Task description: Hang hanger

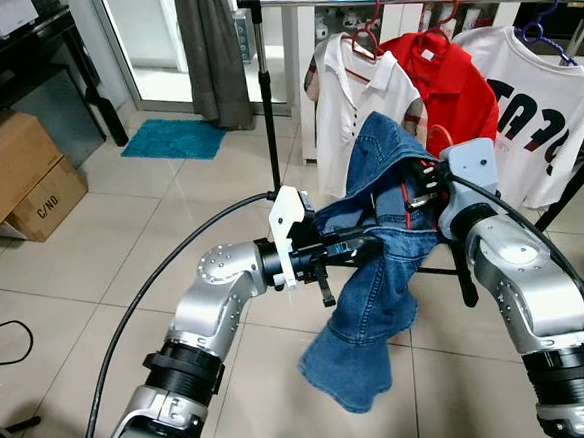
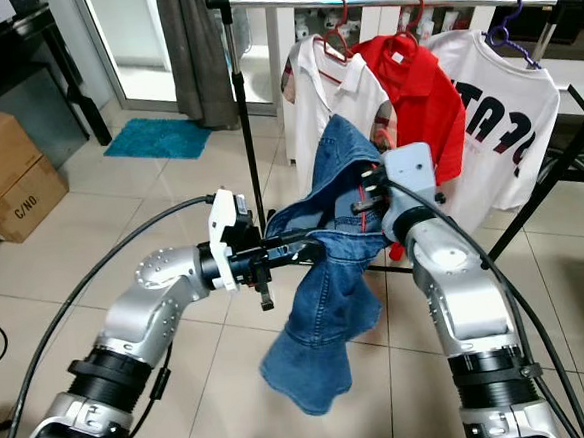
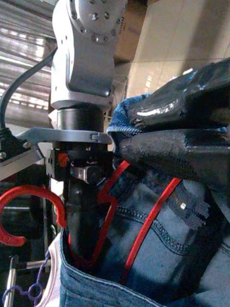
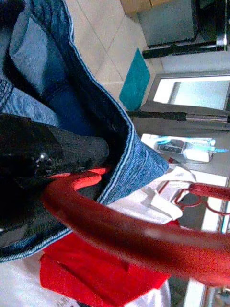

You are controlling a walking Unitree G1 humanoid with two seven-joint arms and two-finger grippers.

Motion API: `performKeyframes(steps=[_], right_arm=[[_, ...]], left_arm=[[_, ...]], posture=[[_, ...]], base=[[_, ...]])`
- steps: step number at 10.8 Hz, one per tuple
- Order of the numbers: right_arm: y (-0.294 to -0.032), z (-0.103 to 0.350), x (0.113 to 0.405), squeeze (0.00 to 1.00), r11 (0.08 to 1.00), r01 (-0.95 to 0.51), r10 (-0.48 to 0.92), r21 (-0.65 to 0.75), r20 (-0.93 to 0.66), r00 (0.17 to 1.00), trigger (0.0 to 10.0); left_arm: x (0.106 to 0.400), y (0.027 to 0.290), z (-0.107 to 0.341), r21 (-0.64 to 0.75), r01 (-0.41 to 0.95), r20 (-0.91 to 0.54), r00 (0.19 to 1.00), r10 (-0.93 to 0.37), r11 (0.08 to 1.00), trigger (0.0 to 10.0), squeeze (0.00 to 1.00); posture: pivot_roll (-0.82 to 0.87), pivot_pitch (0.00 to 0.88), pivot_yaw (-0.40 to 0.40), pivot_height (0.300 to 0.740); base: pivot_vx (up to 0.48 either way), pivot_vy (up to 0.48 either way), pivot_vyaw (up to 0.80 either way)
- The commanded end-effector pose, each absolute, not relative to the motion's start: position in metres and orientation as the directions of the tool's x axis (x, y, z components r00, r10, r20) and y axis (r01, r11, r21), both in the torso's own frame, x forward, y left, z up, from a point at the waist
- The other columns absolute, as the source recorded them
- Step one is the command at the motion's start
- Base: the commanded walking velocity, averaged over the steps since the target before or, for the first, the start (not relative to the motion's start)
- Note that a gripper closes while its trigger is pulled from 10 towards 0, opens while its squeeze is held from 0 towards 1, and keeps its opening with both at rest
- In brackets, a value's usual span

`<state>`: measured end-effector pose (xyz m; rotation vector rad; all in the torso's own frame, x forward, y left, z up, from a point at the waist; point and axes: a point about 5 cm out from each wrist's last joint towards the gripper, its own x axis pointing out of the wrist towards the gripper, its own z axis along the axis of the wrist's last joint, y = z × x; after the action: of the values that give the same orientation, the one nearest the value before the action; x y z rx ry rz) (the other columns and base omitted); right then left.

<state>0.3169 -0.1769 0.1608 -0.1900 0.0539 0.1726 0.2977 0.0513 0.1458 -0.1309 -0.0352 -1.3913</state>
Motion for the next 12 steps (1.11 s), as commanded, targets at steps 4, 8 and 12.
performKeyframes(steps=[4,8,12], right_arm=[[-0.197,0.163,0.320,0.00,0.995,0.017,-0.016,-0.095,0.015,1.000,10.0],[-0.191,0.137,0.316,0.00,0.992,-0.044,0.034,-0.118,-0.089,0.995,10.0],[-0.177,0.146,0.309,0.00,0.968,-0.221,0.213,-0.120,-0.072,0.974,10.0]], left_arm=[[0.276,0.038,0.158,-0.053,0.999,0.115,0.015,-0.993,0.009,0.0,0.00],[0.278,0.038,0.178,0.000,1.000,0.156,0.029,-0.987,0.029,0.0,0.00],[0.318,0.067,0.149,0.035,0.928,-0.050,0.373,-0.926,0.372,0.0,0.00]], posture=[[-0.17,0.000,0.067,0.740],[-0.17,0.000,0.066,0.740],[-0.18,0.000,0.073,0.740]], base=[[0.000,0.000,0.00],[0.000,0.000,0.00],[0.000,0.000,0.00]])
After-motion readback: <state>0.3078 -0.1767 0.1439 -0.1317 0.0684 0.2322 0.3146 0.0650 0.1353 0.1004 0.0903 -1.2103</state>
